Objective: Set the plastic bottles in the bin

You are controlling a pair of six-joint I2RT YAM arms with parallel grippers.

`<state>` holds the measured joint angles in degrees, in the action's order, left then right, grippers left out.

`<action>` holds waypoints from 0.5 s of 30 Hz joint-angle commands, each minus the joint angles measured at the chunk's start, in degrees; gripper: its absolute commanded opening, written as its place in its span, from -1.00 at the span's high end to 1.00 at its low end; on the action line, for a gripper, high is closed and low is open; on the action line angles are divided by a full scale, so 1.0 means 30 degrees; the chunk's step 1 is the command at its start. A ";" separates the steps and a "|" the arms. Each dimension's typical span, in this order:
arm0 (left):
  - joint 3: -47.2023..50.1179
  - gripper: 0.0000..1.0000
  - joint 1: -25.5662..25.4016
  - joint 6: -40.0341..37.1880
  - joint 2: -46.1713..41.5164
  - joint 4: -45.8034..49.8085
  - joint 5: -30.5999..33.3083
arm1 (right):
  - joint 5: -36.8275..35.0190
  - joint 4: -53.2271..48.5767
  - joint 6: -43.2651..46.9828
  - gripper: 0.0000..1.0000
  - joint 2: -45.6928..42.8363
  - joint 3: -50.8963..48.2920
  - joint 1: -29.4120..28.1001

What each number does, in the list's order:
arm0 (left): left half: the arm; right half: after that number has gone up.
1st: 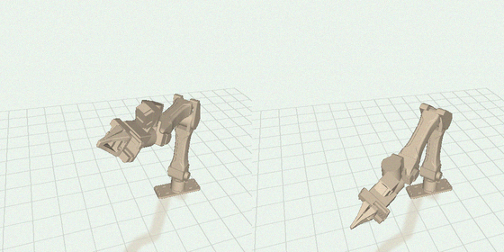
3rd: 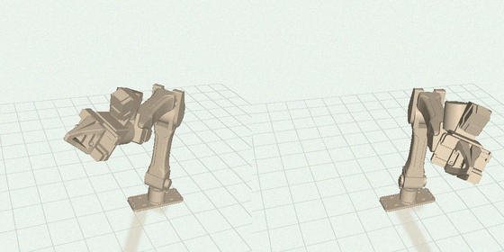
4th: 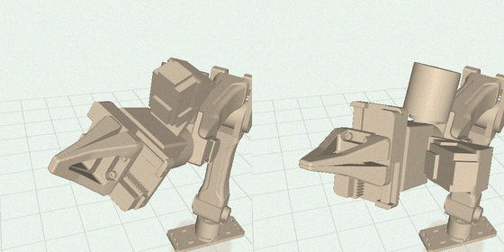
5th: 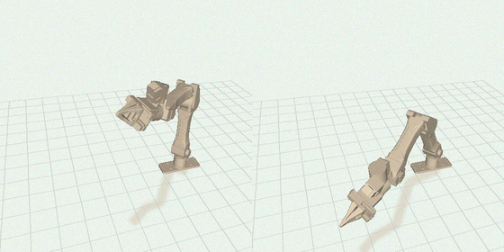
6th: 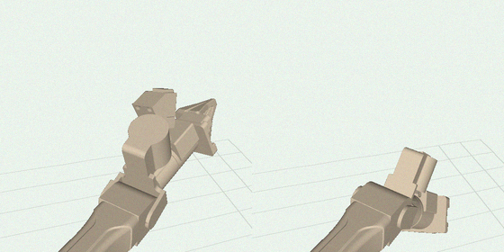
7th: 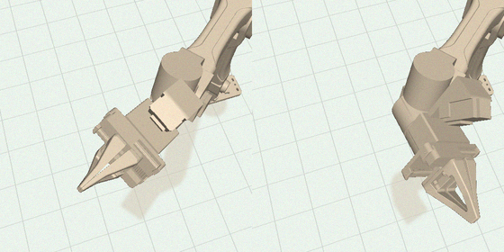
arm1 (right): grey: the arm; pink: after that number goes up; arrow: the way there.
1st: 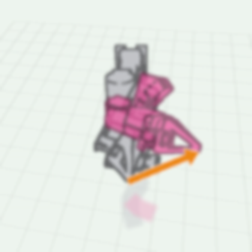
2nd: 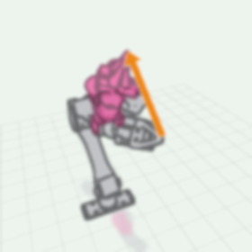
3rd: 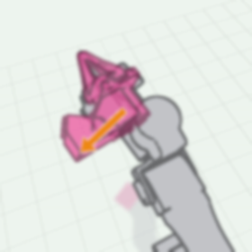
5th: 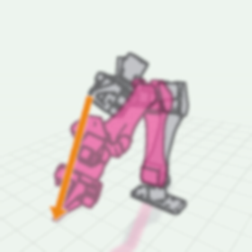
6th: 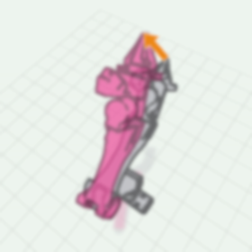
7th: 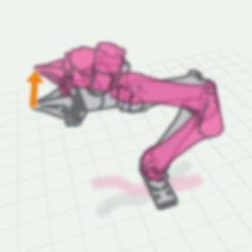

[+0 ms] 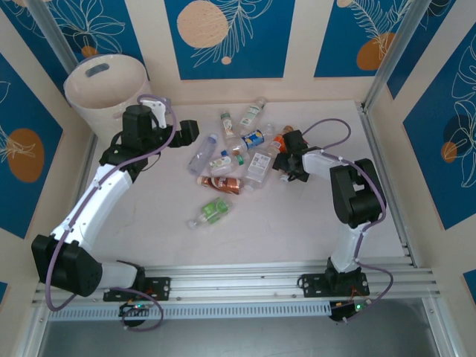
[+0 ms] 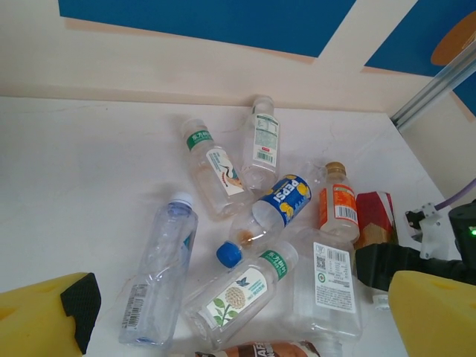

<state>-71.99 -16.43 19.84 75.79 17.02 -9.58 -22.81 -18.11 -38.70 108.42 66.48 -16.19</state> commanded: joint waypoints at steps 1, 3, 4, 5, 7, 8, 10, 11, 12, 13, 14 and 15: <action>0.0187 -1.00 -0.0138 -0.0371 -0.0240 -0.0001 -0.0438 | -0.0545 -0.0643 0.0323 -0.65 0.0480 0.0317 -0.0189; 0.0206 -1.00 -0.0122 -0.0371 -0.0139 0.0003 -0.0435 | -0.0657 -0.0358 0.0402 -0.52 0.0326 0.0021 -0.0177; 0.0184 -1.00 -0.0121 -0.0370 -0.0128 0.0003 -0.0438 | -0.0686 -0.0060 0.0433 -0.45 0.0125 -0.0245 -0.0176; 0.0179 -1.00 -0.0121 -0.0353 -0.0065 -0.0015 -0.0487 | -0.0754 0.0067 0.0448 -0.43 -0.0018 -0.0392 -0.0199; 0.0175 -1.00 -0.0124 -0.0342 0.0031 -0.0116 -0.0699 | -0.0949 0.0304 0.0670 -0.34 -0.0406 -0.0721 -0.0207; 0.0177 -1.00 -0.0121 -0.0342 0.0090 -0.0188 -0.0862 | -0.1074 0.0393 0.0746 -0.30 -0.0600 -0.0883 -0.0224; 0.0177 -1.00 -0.0135 -0.0292 0.0207 -0.0387 -0.1318 | -0.1294 0.0954 0.0877 -0.21 -0.1175 -0.1538 -0.0220; 0.0177 -1.00 -0.0122 -0.0242 0.0270 -0.0426 -0.1423 | -0.1311 0.1198 0.0931 -0.17 -0.1461 -0.1821 -0.0188; 0.0191 -1.00 -0.0135 -0.0183 0.0327 -0.0509 -0.1513 | -0.1305 0.1512 0.0957 -0.12 -0.1770 -0.2187 -0.0201; 0.0206 -1.00 -0.0143 -0.0112 0.0370 -0.0544 -0.1547 | -0.1289 0.1829 0.1032 -0.06 -0.2083 -0.2539 -0.0186; 0.0206 -1.00 -0.0145 -0.0052 0.0432 -0.0575 -0.1565 | -0.1240 0.2120 0.1048 -0.04 -0.2364 -0.2856 -0.0207; 0.0223 -1.00 -0.0135 0.0030 0.0458 -0.0623 -0.1594 | -0.1215 0.2372 0.1049 -0.01 -0.2621 -0.3165 -0.0205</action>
<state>-71.83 -16.43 19.44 76.47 16.69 -12.40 -25.34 -13.74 -36.18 103.44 59.00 -16.53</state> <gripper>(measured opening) 0.998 0.637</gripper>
